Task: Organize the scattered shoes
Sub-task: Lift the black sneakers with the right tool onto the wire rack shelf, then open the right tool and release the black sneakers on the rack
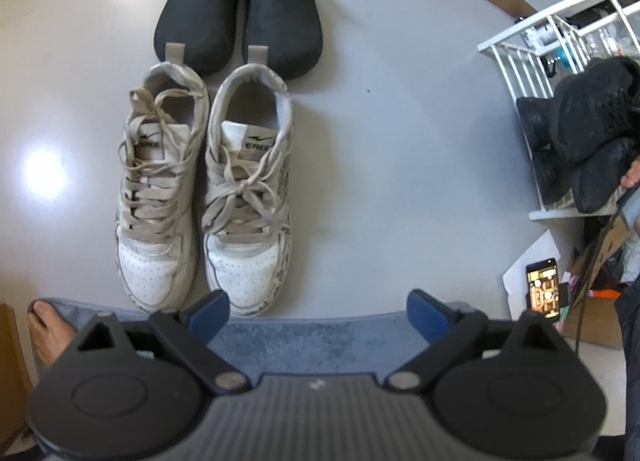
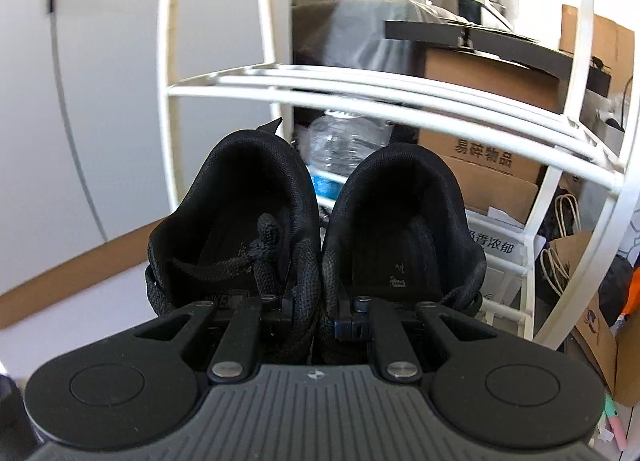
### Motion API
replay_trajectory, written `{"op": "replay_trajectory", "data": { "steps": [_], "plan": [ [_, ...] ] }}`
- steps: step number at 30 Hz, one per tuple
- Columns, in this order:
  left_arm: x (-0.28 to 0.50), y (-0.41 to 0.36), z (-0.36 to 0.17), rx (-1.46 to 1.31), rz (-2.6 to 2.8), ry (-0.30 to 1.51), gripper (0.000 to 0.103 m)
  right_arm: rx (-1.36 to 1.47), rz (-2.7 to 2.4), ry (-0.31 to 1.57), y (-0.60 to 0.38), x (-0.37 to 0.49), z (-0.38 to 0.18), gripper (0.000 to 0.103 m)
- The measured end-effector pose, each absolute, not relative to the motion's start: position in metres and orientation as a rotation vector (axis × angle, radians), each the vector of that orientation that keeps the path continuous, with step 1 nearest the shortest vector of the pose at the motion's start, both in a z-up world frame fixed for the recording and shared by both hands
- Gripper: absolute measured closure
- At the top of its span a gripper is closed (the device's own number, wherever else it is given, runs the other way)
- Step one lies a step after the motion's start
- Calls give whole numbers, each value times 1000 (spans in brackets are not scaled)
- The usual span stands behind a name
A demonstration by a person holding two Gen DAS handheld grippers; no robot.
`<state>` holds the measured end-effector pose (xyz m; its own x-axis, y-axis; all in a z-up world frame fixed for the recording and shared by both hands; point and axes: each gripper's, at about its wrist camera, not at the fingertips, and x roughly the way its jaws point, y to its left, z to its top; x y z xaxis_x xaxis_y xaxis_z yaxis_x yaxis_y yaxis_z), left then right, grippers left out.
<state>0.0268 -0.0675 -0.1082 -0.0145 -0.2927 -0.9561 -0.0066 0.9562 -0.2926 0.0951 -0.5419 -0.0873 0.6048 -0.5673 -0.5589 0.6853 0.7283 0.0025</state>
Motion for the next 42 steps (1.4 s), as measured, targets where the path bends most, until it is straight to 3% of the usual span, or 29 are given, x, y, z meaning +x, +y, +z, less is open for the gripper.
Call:
{"op": "replay_trajectory", "data": {
  "steps": [23,28,32,42],
  "plan": [
    [27,-88,-145,-268,-224,1719,6,457,-1063,445,-652,140,-89,85],
    [27,-90,-148,-281,-225,1740,6,439,-1075,447,-662,149,-94,66],
    [29,-91,-144,-285,-229,1727,6,373,-1111,394,-652,149,-88,29],
    [25,-95,-134,-273,-226,1679,6,323,-1046,421,-619,155,-80,26]
  ]
}}
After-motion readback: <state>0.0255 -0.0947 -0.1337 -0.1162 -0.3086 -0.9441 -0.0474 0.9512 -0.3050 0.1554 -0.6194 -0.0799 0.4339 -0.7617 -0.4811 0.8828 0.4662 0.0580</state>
